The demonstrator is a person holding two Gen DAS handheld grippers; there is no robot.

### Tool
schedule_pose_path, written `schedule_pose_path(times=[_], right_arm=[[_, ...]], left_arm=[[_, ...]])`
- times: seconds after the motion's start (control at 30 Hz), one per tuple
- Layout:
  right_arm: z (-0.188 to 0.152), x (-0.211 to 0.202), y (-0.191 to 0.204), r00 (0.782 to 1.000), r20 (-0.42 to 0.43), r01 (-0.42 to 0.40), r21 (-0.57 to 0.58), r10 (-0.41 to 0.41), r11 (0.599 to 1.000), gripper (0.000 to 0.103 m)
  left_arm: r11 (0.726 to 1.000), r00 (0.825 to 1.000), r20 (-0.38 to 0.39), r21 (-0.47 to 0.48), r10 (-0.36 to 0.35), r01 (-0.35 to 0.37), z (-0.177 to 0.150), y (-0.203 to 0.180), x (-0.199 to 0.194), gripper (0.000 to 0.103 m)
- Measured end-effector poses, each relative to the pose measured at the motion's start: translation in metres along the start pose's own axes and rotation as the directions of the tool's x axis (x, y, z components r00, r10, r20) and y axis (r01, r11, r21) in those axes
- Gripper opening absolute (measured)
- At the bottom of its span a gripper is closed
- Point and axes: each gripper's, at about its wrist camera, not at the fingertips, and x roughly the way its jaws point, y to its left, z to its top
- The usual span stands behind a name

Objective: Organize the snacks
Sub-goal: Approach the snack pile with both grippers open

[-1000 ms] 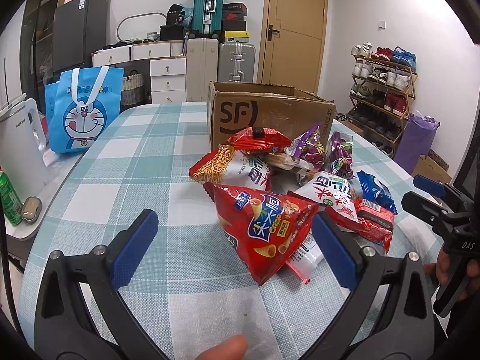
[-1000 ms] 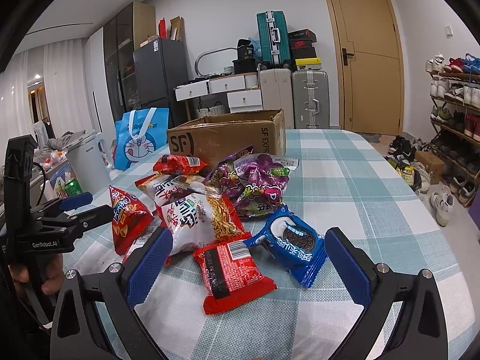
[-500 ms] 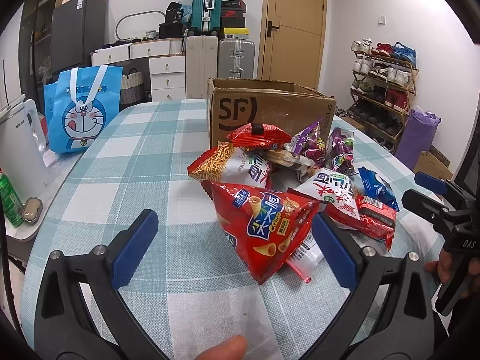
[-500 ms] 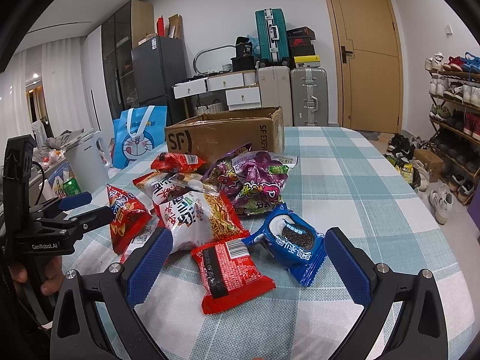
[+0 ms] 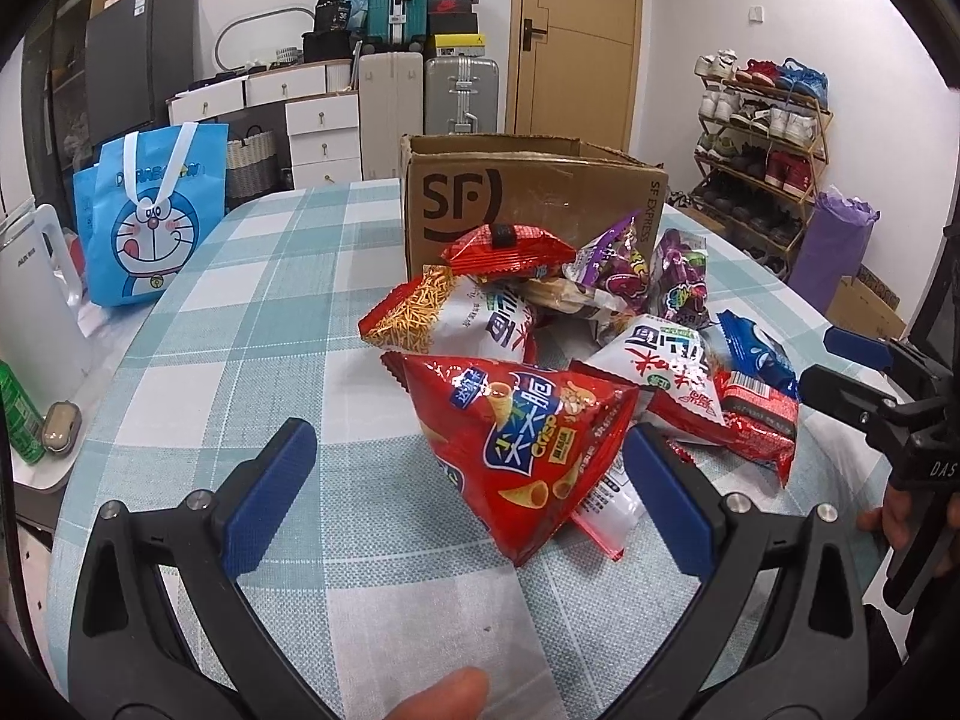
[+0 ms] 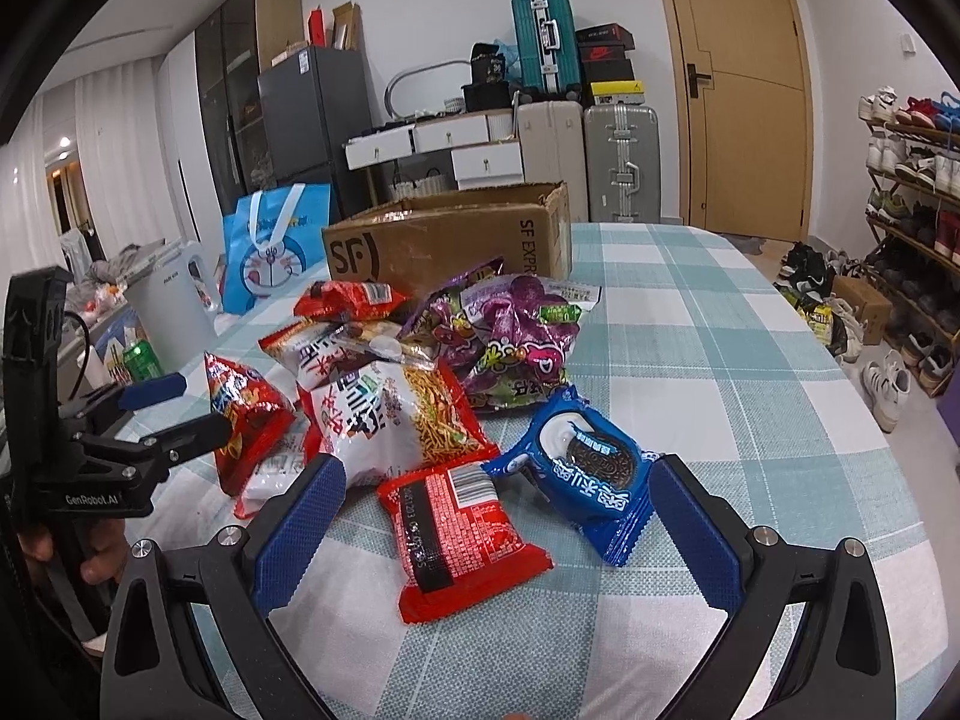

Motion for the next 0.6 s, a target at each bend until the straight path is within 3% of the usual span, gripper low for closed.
schedule_pose_path(times=[0.3, 0.6], right_arm=[[-0.005, 0.015, 0.009, 0.993, -0.114, -0.047, -0.034, 0.042, 0.998, 0.103], [-0.011, 0.029, 0.015, 0.971, -0.212, -0.121, -0.028, 0.113, 0.992, 0.100]], left_arm=[[0.999, 0.998, -0.052, -0.015, -0.039, 0.039, 0.006, 0.003, 0.015, 0.102], [0.997, 0.992, -0.101, -0.022, -0.076, 0.074, 0.008, 0.003, 0.027, 0.102]])
